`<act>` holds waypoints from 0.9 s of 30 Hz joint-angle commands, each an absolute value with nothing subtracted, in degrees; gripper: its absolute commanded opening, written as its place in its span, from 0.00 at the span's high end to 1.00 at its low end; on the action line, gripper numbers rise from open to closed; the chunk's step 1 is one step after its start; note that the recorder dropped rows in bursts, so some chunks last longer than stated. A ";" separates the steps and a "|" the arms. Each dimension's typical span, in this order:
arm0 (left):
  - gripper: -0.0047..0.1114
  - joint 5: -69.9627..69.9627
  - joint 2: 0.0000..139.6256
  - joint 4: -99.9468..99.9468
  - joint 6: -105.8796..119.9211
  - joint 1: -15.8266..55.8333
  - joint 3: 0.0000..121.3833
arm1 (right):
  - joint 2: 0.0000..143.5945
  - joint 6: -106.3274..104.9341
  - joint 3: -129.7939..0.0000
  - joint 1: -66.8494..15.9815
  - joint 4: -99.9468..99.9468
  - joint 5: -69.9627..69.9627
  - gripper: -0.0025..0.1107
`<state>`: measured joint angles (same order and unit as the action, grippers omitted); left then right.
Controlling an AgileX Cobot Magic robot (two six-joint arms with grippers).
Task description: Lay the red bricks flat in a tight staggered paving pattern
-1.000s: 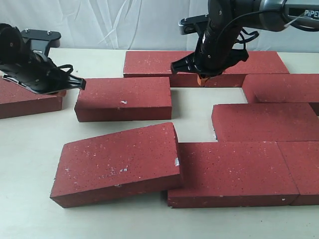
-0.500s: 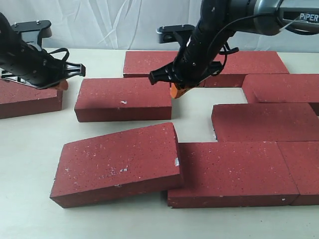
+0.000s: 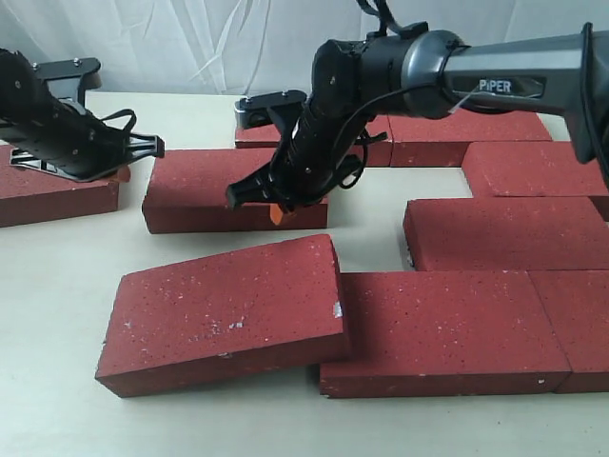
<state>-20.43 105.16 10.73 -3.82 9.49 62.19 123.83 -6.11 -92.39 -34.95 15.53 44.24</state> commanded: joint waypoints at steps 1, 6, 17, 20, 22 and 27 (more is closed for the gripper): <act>0.96 -17.75 107.97 11.15 -3.86 9.27 62.19 | 125.45 -6.41 -92.01 -35.03 15.60 41.93 0.98; 0.96 -15.19 110.49 10.94 -3.86 9.27 62.19 | 125.80 -5.69 -92.01 -35.03 15.83 40.07 0.98; 0.96 -10.91 113.77 10.74 -3.86 9.27 62.19 | 127.65 -5.33 -92.01 -35.03 20.65 35.86 0.98; 0.96 -10.04 114.28 10.74 -3.86 9.27 62.19 | 128.19 -5.31 -92.01 -35.03 21.59 34.28 0.98; 0.96 -9.53 114.40 10.74 -3.86 9.27 62.33 | 128.29 -4.34 -92.01 -35.03 21.94 32.74 0.98; 0.96 -7.83 114.40 10.64 -3.86 9.27 62.33 | 128.29 -2.72 -92.01 -35.03 21.94 29.46 0.98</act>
